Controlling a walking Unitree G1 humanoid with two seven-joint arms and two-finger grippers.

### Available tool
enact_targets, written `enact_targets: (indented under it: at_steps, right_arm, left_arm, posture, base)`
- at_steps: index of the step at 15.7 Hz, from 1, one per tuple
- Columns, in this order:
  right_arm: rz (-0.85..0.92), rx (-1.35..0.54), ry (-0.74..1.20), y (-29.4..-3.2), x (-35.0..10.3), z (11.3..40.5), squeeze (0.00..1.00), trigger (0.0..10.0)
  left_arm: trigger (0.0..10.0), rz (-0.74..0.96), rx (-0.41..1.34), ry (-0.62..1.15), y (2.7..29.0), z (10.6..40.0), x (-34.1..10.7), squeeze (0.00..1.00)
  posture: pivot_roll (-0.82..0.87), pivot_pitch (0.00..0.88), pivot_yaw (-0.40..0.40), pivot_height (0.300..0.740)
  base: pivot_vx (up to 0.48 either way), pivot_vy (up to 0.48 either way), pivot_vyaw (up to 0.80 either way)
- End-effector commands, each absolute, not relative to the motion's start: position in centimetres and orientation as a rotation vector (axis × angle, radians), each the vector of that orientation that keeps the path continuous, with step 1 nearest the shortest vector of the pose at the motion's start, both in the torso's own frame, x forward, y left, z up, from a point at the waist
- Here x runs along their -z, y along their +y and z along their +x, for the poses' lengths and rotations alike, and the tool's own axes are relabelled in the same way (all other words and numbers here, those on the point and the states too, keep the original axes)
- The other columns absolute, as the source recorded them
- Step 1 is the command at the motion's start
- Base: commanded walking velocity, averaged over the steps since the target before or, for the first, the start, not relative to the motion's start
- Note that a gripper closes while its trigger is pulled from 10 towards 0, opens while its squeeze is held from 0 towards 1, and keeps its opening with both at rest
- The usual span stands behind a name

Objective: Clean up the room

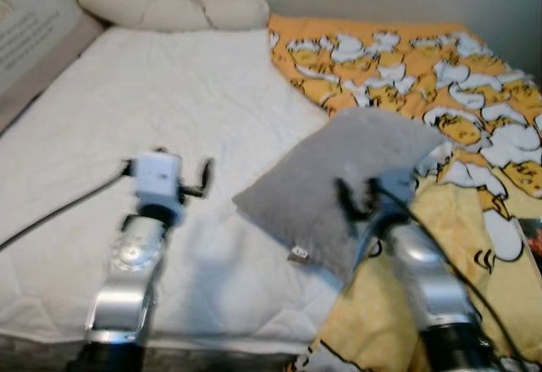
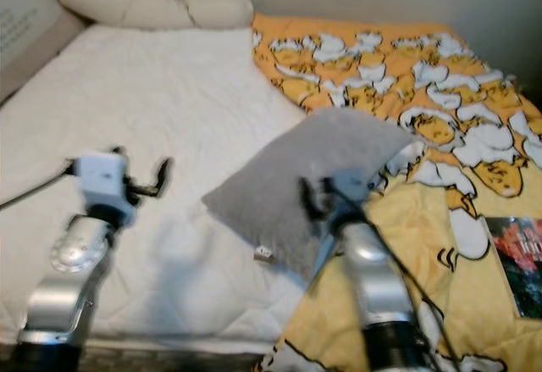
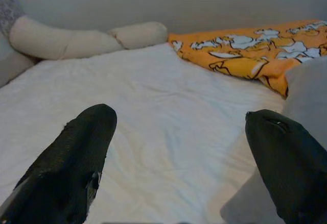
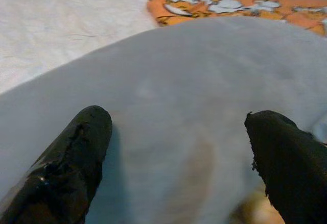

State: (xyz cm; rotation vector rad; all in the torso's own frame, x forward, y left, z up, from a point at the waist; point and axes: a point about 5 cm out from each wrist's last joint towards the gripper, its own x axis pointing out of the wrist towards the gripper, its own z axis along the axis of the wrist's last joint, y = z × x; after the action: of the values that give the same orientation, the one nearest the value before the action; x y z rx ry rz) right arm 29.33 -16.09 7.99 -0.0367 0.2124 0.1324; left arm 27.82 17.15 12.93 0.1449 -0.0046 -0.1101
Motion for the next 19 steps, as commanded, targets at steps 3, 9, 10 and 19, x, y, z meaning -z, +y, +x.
enact_targets:
  at_steps: [3, 9, 10, 19]
  right_arm:
    - [-0.023, -0.152, 0.198, -15.4, -8.4, 29.3, 0.0, 10.0]
    - [-0.019, -0.146, 0.204, -15.4, -8.2, 29.1, 0.0, 10.0]
    - [-0.018, -0.146, 0.204, -15.4, -8.2, 29.1, 0.0, 10.0]
    - [-0.049, -0.024, 0.192, -18.2, -9.1, 30.3, 0.0, 10.0]
  left_arm:
    - [10.0, 0.16, 0.088, -0.008, 17.9, 27.6, -13.1, 0.47]
    - [10.0, 0.165, 0.098, -0.003, 17.7, 27.6, -13.0, 0.47]
    - [10.0, 0.166, 0.1, -0.003, 17.6, 27.6, -13.0, 0.47]
    - [10.0, 0.257, 0.274, 0.015, 15.7, 33.8, -13.1, 0.41]
  posture:
    - [0.09, 0.005, -0.005, 0.74]
    - [0.09, 0.006, 0.0, 0.74]
    - [0.09, 0.006, 0.0, 0.74]
    - [0.05, 0.006, 0.001, 0.74]
  base:
    - [0.0, 0.0, 0.0]
    - [0.0, 0.0, 0.0]
    - [0.0, 0.0, 0.0]
    - [0.0, 0.0, 0.0]
